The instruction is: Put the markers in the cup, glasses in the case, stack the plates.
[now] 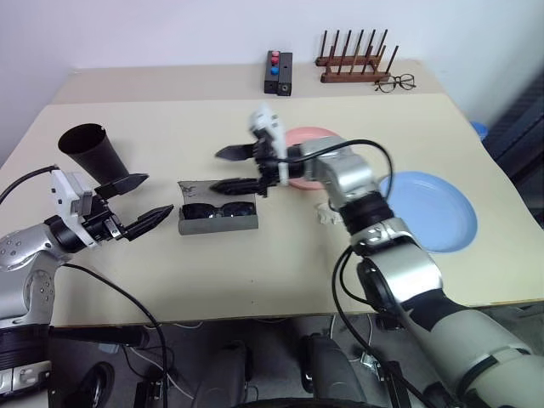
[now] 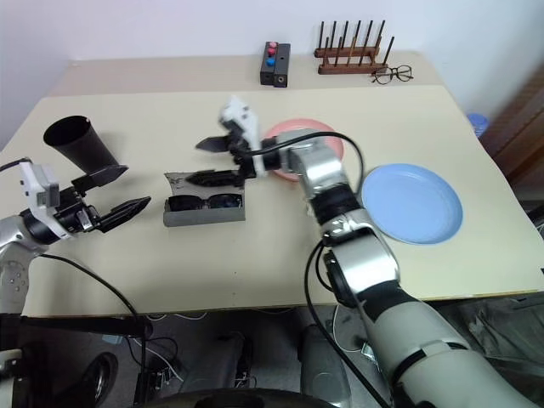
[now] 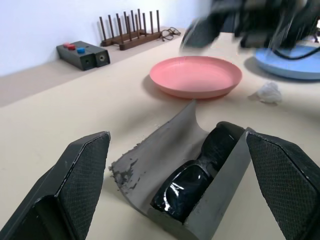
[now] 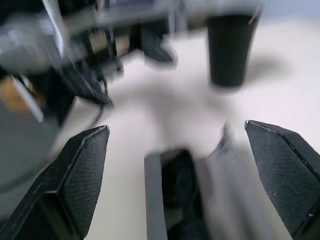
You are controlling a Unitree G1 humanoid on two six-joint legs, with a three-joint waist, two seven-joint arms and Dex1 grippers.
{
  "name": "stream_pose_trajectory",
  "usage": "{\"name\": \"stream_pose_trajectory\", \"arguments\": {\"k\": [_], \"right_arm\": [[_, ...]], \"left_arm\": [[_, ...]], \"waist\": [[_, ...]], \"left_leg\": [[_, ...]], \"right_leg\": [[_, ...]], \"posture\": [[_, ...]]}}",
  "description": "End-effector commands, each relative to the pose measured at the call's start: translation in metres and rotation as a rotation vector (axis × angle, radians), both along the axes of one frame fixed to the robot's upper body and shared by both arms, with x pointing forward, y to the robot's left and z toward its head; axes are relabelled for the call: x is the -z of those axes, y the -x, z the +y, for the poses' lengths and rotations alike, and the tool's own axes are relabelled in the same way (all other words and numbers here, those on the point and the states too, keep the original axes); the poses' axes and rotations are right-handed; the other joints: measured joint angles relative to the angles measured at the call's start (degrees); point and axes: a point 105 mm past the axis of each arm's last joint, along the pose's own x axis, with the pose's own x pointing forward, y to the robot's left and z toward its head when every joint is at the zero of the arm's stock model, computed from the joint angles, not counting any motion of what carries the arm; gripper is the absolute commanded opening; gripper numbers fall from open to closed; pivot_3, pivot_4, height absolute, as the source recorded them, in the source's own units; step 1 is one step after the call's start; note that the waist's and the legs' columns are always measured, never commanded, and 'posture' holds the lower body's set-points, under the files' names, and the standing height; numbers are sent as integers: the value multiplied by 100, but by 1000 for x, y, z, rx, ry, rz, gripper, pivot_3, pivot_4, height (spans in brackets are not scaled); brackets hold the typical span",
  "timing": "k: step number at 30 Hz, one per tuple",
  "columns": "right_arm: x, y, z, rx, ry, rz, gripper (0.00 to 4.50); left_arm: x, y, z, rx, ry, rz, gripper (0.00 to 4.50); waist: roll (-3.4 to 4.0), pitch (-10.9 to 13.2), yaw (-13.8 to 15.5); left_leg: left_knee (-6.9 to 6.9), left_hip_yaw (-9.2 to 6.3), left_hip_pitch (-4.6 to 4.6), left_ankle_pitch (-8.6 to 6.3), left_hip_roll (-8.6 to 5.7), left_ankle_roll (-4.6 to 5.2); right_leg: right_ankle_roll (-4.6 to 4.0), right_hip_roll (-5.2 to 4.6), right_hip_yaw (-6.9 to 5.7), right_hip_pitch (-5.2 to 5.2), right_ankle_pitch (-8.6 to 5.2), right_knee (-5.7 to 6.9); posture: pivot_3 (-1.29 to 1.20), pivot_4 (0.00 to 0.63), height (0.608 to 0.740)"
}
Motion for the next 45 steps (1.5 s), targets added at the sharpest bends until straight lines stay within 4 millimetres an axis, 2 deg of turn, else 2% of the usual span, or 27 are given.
{"name": "stream_pose_trajectory", "arguments": {"k": [1, 3, 7, 8, 10, 12, 17, 21, 25, 28, 31, 35, 38, 45], "right_arm": [[-18, 13, -33, 57, -77, -70, 4441], [-13, 18, -56, 150, -70, -84, 4441], [-3, 36, -85, 228, -37, -51, 4441], [0, 40, -95, 277, -29, -45, 4480], [0, 48, -110, 328, -26, -38, 4500], [0, 56, -120, 365, -26, -44, 4500], [0, 61, -127, 426, -45, -62, 4500], [9, 61, -130, 462, -26, -73, 4500], [11, 60, -130, 487, -27, -79, 4500], [14, 63, -128, 478, -18, -80, 4500], [14, 62, -128, 487, -10, -85, 4500], [12, 61, -128, 489, -9, -94, 4500], [12, 60, -127, 487, 0, -102, 4500], [9, 56, -123, 478, -2, -116, 4500]], "left_arm": [[-17, -12, -4, 9, 12, -12, 4500], [-29, -26, -1, -7, 78, 5, 4500], [-44, -46, 0, -27, 61, -16, 4500], [-46, -51, -4, -2, 66, -1, 4241], [-51, -63, -9, 26, 65, 8, 3652], [-53, -83, -14, -2, 29, -15, 2635], [-39, -119, -33, -27, -60, 5, 144], [-25, -137, -52, -48, -111, 87, 59], [-4, -138, -73, 21, -175, 205, 59], [-1, -140, -82, 27, -175, 229, 59], [13, -130, -86, 124, -228, 319, 59], [22, -123, -81, 155, -260, 385, 59], [19, -118, -86, 210, -230, 427, 59], [26, -97, -84, 362, -301, 485, 59]], "waist": [[-1, -1, 59], [0, 0, 79], [0, 0, 76], [1, 0, 48], [1, 0, 70], [-1, 1, 109], [-3, -1, 98], [-8, 1, 86], [-9, 1, 73], [-9, 1, 84], [-9, 1, 73], [-9, 1, 77], [-9, 1, 77], [-9, 1, 72]], "left_leg": [[2, -2, 0, -1, -2, 1], [1, 1, 0, -2, -1, 4], [1, 5, 0, -2, -1, 5], [1, 6, 0, -2, -1, 5], [0, 12, 1, -3, -1, 5], [2, 10, 1, -3, -2, 7], [14, 9, 4, -14, -13, 29], [14, 13, 3, -15, -14, 31], [16, 17, 2, -18, -13, 36], [18, 14, 2, -18, -12, 37], [18, 15, 2, -18, -11, 37], [18, 14, 2, -18, -9, 37], [18, 13, 3, -18, -8, 37], [18, 13, 3, -18, -6, 37]], "right_leg": [[0, 0, -1, 1, 0, 1], [0, 2, 0, -2, 0, 2], [1, 4, -1, -5, 0, 9], [0, 4, -1, -5, 0, 8], [1, 6, 2, -6, 0, 10], [1, 6, -1, -3, 0, 9], [3, 11, -7, 11, 1, 7], [4, 17, -7, 9, 1, 4], [5, 18, -6, 8, 1, 4], [5, 21, -6, 10, 1, 4], [5, 22, -6, 10, 1, 5], [5, 26, -6, 10, 1, 5], [5, 26, -5, 11, 1, 5], [5, 27, -5, 11, 0, 5]], "posture": [[0, 150, 740], [0, 150, 740], [0, 150, 740], [0, 150, 740], [0, 150, 740], [0, 150, 740], [0, 150, 740], [0, 150, 740], [0, 150, 740], [0, 150, 740], [0, 150, 740], [0, 150, 740], [0, 150, 740], [0, 150, 740]]}}
